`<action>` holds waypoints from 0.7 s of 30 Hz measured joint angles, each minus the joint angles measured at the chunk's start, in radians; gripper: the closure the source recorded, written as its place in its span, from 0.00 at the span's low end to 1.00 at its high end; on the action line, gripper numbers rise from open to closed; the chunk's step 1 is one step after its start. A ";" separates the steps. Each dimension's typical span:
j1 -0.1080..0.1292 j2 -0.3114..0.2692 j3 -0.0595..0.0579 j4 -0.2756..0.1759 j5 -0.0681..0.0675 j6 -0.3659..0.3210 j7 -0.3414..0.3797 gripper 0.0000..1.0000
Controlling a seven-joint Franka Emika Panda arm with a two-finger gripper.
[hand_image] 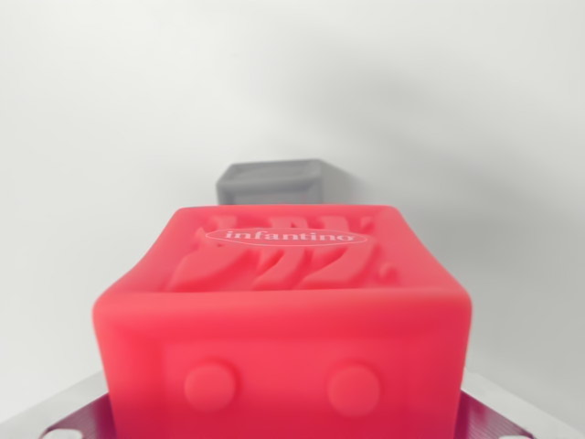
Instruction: Destack cube
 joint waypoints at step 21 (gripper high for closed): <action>-0.023 0.119 -0.013 0.109 -0.016 0.009 0.003 1.00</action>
